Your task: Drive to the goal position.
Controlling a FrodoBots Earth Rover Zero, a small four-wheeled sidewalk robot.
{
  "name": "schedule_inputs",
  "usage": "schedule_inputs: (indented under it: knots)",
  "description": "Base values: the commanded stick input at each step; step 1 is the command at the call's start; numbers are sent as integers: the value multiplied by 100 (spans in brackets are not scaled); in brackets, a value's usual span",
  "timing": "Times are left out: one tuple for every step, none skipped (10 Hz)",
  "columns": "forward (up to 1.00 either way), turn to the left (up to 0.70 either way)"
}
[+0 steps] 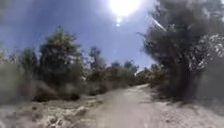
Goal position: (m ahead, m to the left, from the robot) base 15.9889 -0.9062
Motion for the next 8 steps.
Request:
schedule_inputs:
  knots:
    - [85,-10]
    - [85,-25]
    - [85,-27]
    - [85,-9]
    - [85,0]
    - [85,0]
    - [85,0]
    - [85,0]
